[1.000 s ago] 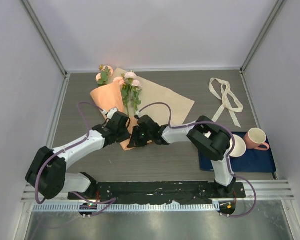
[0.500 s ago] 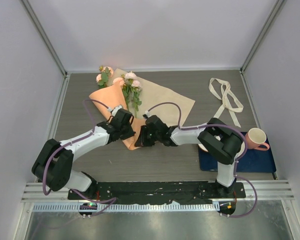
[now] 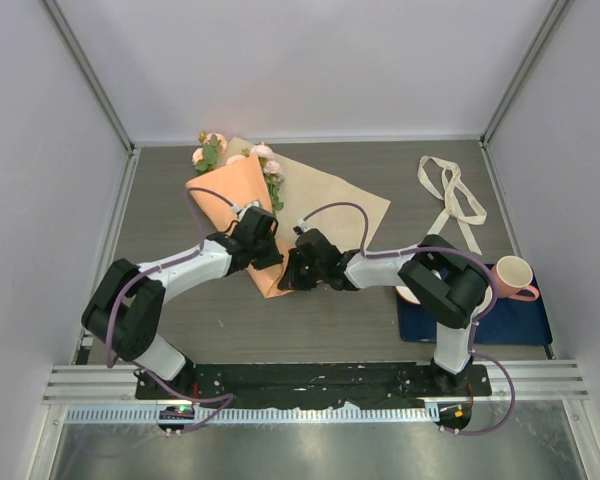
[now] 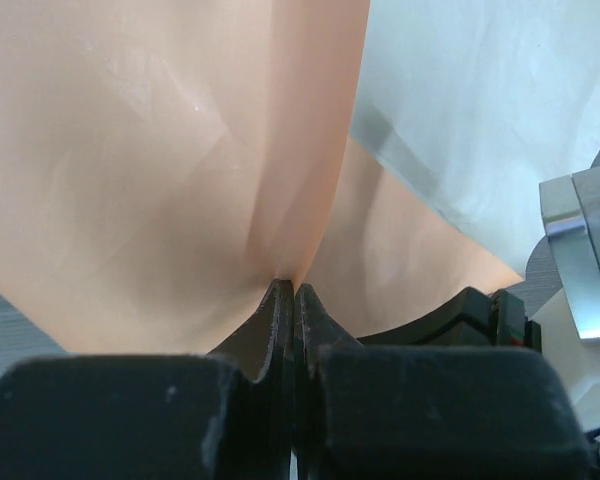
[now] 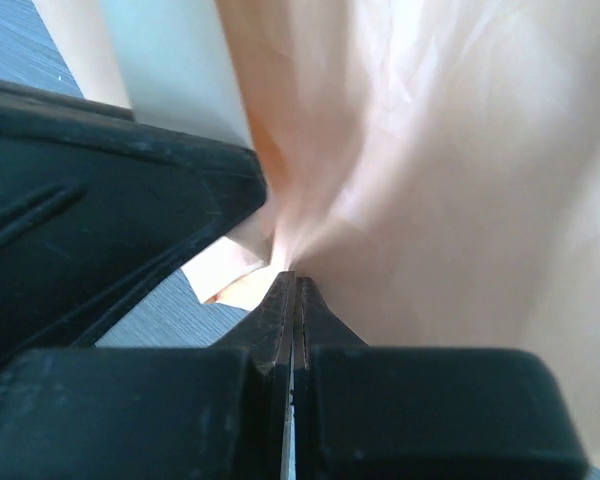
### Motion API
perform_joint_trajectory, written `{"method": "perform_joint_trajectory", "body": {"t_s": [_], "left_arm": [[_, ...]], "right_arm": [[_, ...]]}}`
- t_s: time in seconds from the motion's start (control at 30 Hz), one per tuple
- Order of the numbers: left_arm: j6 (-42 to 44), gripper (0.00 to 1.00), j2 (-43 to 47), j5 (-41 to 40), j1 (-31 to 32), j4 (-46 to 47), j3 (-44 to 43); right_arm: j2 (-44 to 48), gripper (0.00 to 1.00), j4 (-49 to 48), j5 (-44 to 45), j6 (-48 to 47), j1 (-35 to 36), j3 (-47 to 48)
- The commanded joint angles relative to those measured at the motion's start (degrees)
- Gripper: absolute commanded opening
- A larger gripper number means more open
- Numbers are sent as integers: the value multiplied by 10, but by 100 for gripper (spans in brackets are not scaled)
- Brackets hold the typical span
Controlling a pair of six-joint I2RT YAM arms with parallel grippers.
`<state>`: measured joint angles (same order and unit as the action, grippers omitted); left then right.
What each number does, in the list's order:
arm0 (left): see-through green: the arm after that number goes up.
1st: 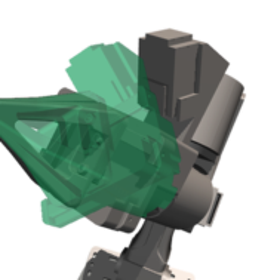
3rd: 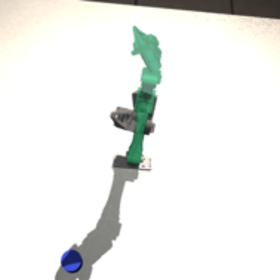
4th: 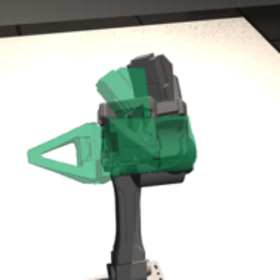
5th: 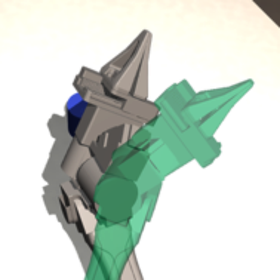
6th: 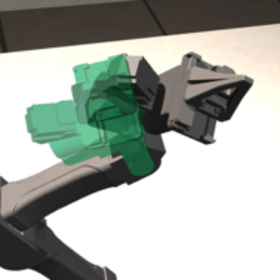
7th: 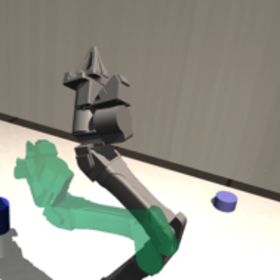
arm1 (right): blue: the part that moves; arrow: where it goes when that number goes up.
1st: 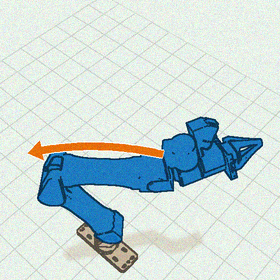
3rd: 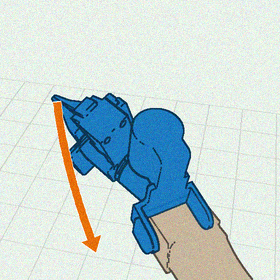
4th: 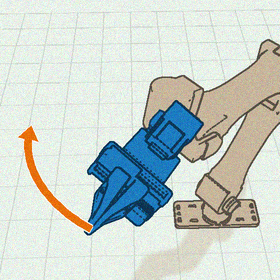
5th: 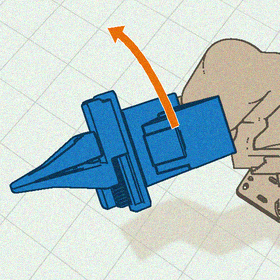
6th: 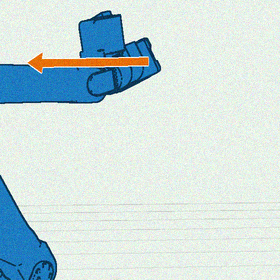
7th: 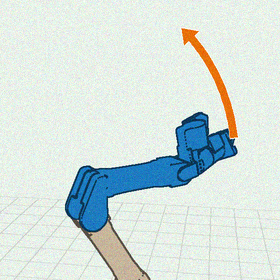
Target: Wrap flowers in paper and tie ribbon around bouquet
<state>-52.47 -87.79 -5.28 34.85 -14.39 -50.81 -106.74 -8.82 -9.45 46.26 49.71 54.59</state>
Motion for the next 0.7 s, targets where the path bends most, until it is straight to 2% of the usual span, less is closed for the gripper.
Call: {"method": "perform_joint_trajectory", "body": {"t_s": [0.0, 0.43, 0.67], "left_arm": [[17, 0, -28, 25, 5, 38, -33], [47, 0, -78, 41, 7, 58, -50], [33, 0, -91, 76, 11, 84, -54]], "right_arm": [[15, 0, -2, 22, -5, 2, -11], [123, 0, 85, 58, -33, -33, -42], [95, 0, 107, 93, -57, -50, -46]]}}
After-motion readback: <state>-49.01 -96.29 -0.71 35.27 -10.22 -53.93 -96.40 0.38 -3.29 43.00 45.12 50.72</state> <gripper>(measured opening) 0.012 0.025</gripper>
